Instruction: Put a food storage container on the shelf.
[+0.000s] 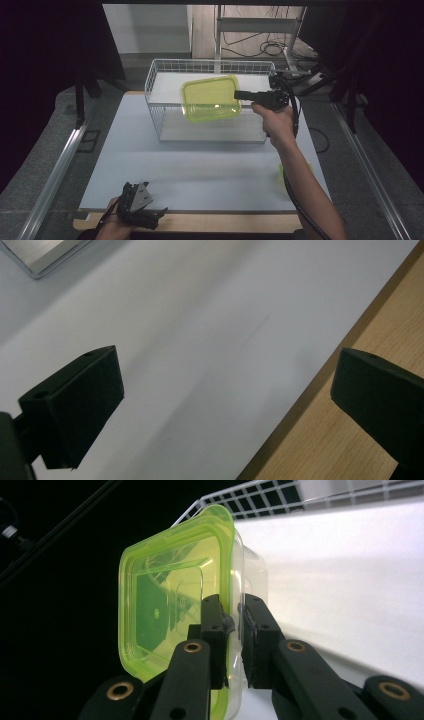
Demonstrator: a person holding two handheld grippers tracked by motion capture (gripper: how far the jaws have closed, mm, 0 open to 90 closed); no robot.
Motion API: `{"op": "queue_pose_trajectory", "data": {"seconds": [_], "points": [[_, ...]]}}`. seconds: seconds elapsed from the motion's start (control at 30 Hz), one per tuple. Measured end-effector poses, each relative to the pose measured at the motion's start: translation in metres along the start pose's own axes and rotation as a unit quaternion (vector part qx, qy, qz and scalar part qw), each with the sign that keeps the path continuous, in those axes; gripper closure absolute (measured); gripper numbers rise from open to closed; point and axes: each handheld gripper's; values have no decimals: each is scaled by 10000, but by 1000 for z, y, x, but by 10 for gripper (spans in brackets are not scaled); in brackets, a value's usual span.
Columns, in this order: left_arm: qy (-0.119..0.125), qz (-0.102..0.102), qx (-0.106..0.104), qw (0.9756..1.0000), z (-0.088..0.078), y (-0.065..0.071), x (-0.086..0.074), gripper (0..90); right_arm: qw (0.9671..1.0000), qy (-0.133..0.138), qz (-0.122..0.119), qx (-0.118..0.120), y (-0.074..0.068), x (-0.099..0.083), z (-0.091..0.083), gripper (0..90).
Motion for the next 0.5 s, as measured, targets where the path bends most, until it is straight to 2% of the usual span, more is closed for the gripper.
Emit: {"op": "queue_pose_trajectory", "data": {"seconds": [0.27,0.5], "points": [[-5,31,-9,10000,0,0,0,5,9991,151,108,-375,8,15,10,812],[5,37,-9,10000,0,0,0,5,9977,247,177,-598,13,25,19,811]]}}
Point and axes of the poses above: each handheld gripper's, and its own axes: z roughly forward along the jaws, x roughly out of its top, y roughly to its right, and after that the axes turned 2 degrees about -x, right-handed
